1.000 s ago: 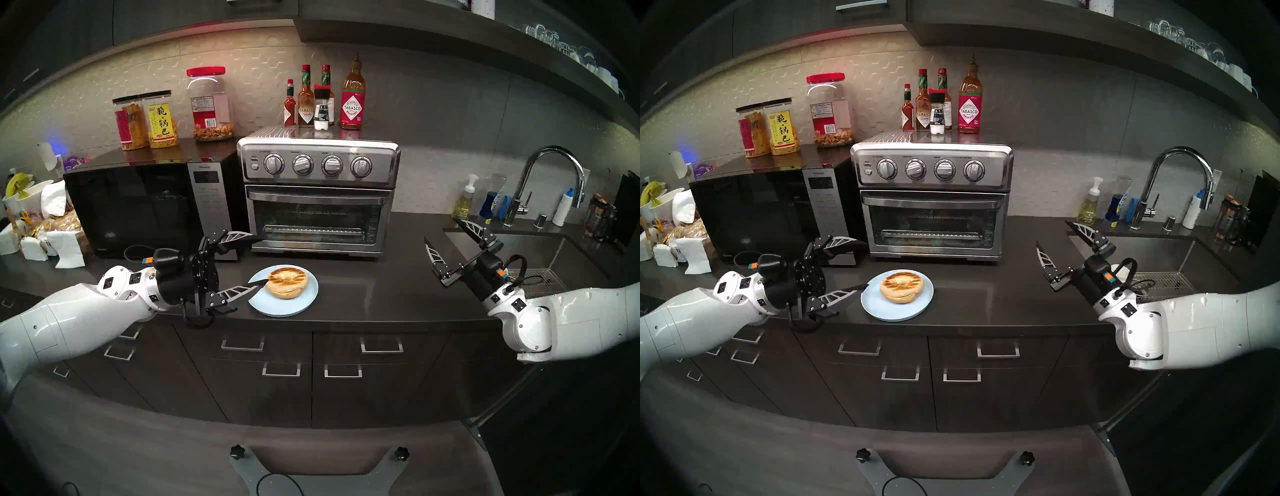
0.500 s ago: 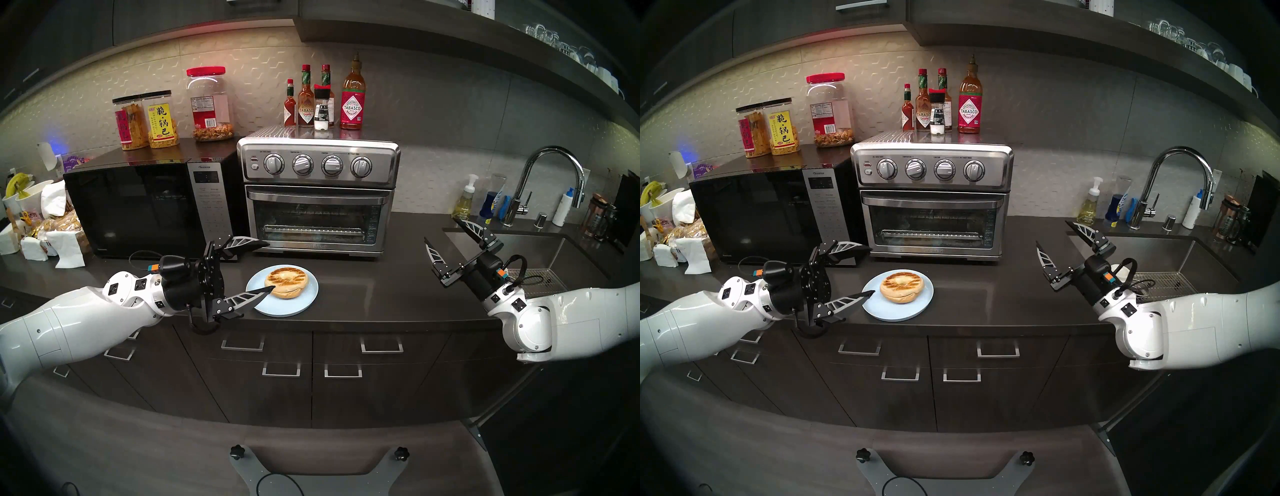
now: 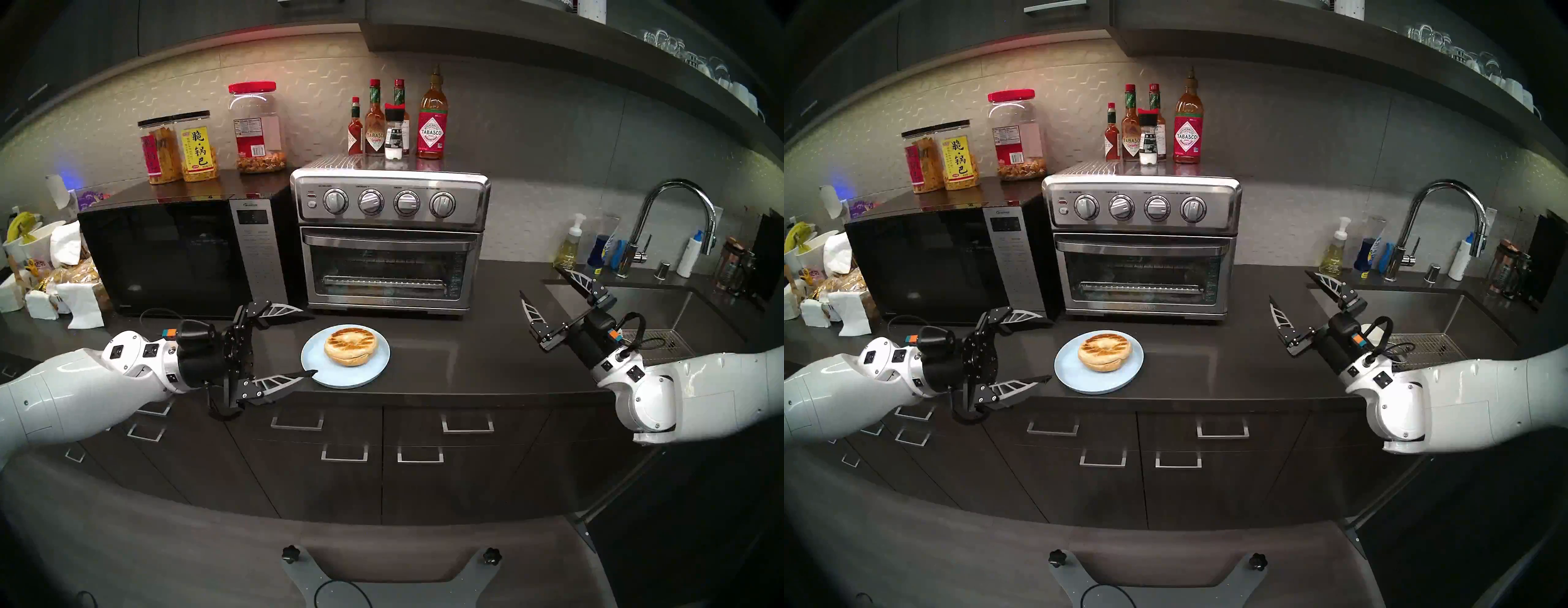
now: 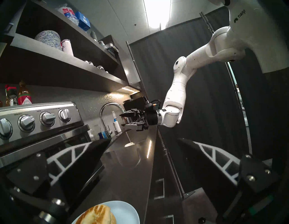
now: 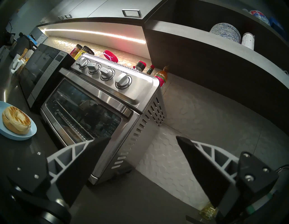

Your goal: Open the oven and place the bagel inside on the rack

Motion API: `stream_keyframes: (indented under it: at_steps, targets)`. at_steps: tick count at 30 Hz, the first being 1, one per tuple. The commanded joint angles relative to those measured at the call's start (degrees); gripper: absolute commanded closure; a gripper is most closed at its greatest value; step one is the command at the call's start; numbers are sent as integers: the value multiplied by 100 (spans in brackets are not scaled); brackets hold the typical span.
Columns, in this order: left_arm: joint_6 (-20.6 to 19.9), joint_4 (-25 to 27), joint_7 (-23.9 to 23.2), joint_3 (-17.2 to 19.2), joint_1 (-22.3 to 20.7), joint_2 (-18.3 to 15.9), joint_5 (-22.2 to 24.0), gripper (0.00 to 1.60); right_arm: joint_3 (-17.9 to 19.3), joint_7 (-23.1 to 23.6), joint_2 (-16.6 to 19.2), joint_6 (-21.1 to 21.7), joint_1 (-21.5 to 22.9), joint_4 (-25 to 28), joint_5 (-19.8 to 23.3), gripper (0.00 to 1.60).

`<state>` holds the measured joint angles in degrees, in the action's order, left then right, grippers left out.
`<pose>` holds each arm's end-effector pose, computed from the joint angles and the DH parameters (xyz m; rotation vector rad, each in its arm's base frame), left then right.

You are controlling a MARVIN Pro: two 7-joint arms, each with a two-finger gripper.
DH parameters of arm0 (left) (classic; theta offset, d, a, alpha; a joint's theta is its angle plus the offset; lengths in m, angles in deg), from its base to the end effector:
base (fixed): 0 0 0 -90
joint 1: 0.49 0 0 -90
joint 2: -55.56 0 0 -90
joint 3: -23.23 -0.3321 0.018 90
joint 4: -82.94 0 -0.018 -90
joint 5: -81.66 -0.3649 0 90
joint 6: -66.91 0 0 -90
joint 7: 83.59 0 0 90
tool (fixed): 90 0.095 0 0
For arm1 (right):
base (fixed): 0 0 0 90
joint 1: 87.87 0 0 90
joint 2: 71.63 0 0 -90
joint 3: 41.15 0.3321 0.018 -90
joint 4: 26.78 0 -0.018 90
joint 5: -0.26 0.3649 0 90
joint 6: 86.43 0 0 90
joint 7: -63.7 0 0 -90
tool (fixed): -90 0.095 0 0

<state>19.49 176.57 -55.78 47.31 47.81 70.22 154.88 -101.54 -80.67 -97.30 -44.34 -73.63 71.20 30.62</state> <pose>0.4076 0.1340 -0.1998 1.0478 -1.3245 1.6063 0.4513 -0.1457 -0.2169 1.5067 0.9230 2.4816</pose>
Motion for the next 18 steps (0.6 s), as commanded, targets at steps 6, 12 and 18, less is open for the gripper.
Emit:
stream_keyframes:
  at_steps: [6,12,18]
  targets:
    - [-626,-504,-816,64,-228,-501,261,0,58,-7,3,-5,87,1,-5,0]
    - [-1012,-832,-1186,150,-376,-530,387,0,58,-7,2,-5,85,0,-3,0]
    - [-1647,-942,-1643,254,-596,-357,420,0,58,-7,1,-5,84,0,0,0]
